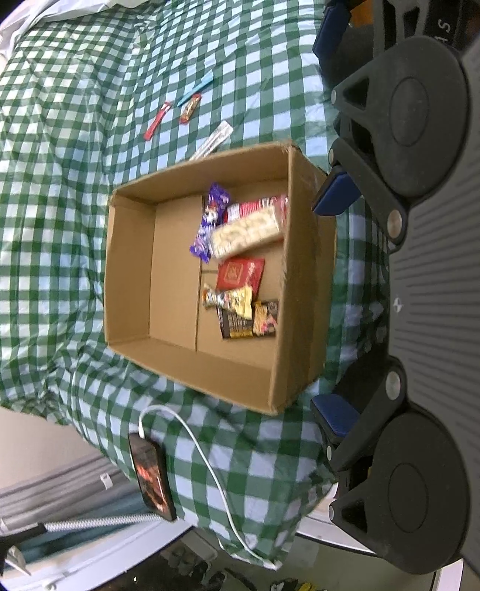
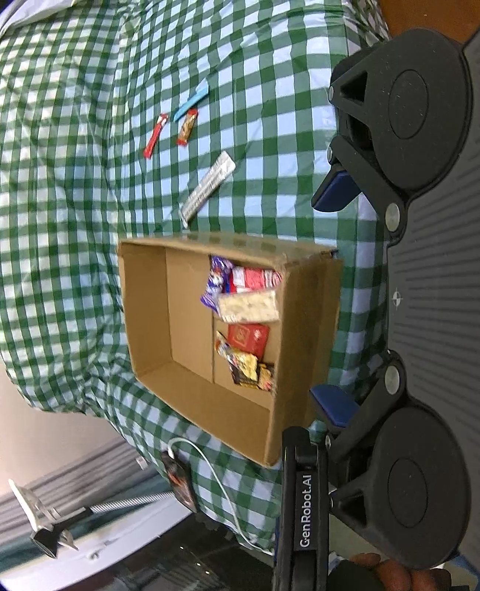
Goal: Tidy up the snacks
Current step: 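Move both tools past the box toward the snacks on the bed, then grasp the white bar with the left tool while the right tool grasps the blue stick, then carry the white bar and blue stick over the box with both tools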
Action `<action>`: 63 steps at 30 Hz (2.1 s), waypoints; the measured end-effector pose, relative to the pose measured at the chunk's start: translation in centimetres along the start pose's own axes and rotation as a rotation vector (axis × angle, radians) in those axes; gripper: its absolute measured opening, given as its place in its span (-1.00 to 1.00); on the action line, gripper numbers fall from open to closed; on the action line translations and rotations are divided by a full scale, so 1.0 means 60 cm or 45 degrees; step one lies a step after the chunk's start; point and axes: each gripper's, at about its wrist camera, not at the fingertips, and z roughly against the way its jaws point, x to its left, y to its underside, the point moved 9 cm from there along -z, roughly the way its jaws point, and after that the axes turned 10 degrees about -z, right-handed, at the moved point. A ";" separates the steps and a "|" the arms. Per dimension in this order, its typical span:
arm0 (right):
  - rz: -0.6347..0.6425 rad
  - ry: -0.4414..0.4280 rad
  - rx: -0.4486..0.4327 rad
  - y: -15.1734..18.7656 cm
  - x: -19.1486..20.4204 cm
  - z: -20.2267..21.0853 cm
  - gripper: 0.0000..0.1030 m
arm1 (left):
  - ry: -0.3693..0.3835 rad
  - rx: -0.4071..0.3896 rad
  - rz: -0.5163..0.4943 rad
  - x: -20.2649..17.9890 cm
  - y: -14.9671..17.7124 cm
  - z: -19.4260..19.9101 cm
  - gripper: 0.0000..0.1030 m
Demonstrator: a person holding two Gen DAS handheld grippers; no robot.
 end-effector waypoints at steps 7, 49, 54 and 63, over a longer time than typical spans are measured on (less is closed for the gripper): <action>-0.132 0.102 -0.120 -0.070 -0.100 0.022 0.93 | 0.097 -0.015 -0.110 -0.097 -0.084 -0.014 0.99; 0.190 0.314 -0.174 -0.329 -0.528 -0.407 -0.71 | 0.229 0.361 0.111 -0.425 -0.333 -0.508 -0.44; 0.067 0.341 -0.182 -0.332 -0.530 -0.366 -0.93 | 0.325 0.338 0.091 -0.415 -0.332 -0.454 -0.91; -0.060 0.329 -0.354 -0.310 -0.453 -0.195 -0.93 | 0.464 0.164 0.056 -0.370 -0.315 -0.288 -0.93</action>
